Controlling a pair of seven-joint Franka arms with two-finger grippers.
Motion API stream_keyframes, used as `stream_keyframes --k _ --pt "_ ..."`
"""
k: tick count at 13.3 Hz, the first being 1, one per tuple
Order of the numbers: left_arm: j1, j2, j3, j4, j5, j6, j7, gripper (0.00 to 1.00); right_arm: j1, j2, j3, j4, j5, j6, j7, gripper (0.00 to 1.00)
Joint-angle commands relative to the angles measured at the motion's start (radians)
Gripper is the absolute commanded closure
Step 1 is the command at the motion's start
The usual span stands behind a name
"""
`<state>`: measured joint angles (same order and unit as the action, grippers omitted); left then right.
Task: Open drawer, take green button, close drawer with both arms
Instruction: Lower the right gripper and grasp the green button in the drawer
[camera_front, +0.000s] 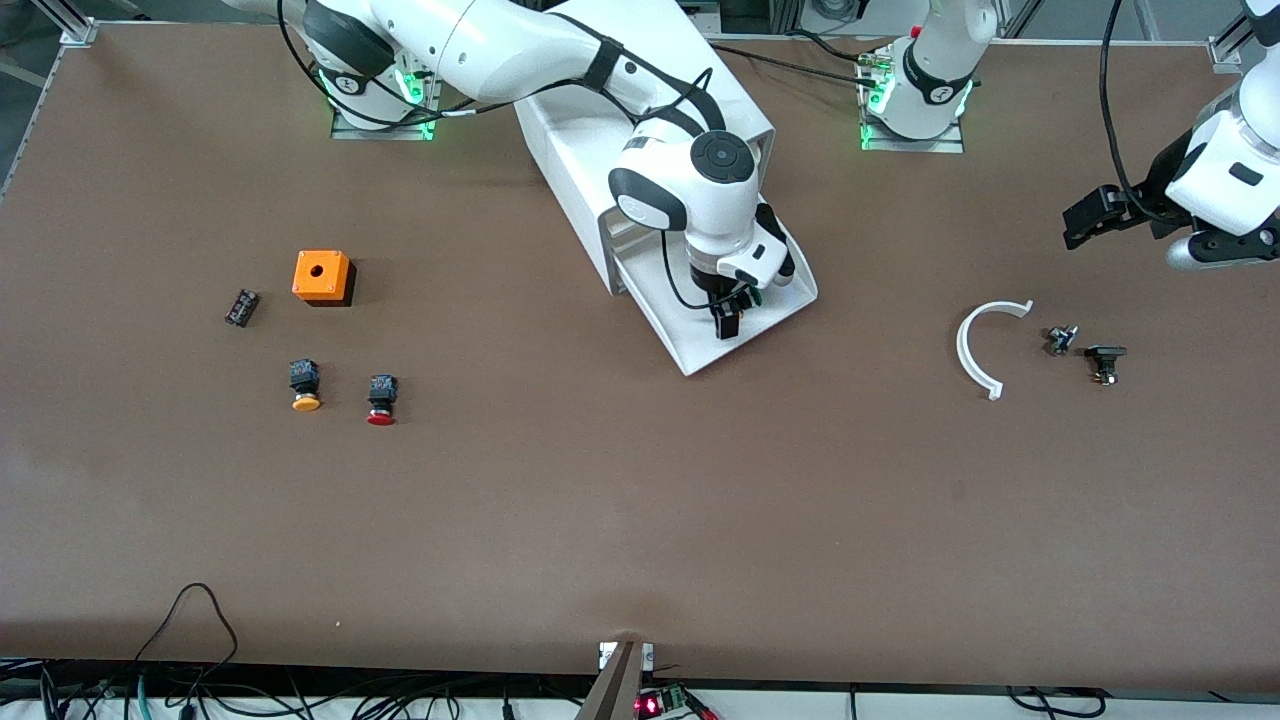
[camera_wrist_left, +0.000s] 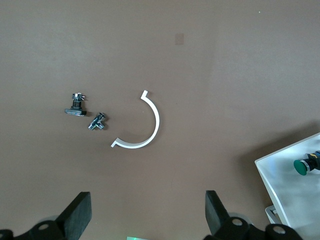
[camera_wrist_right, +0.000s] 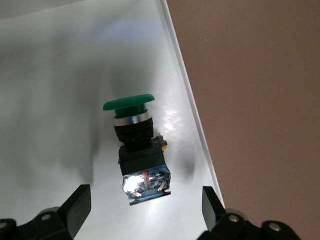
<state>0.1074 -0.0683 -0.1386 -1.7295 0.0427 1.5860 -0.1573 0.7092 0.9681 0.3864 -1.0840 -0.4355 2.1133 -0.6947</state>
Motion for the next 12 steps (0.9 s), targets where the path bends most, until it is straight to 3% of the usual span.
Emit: stream_keyframes --k 1,4,7,12 --pt "0.003 0.002 -0.001 0.016 -0.006 -0.006 -0.010 0.00 0.021 0.030 -0.015 0.036 -0.022 0.025 0.024 0.02" --pt "0.003 0.002 -0.001 0.016 -0.006 -0.006 -0.010 0.00 0.047 0.032 -0.038 0.036 -0.022 0.025 0.023 0.09" --pt "0.005 0.004 -0.001 0.016 -0.006 -0.006 -0.008 0.00 0.049 0.031 -0.044 0.036 -0.023 0.022 0.018 0.36" --pt "0.005 0.004 0.001 0.016 -0.006 -0.005 -0.005 0.00 0.059 0.031 -0.044 0.035 -0.025 0.022 0.015 0.62"
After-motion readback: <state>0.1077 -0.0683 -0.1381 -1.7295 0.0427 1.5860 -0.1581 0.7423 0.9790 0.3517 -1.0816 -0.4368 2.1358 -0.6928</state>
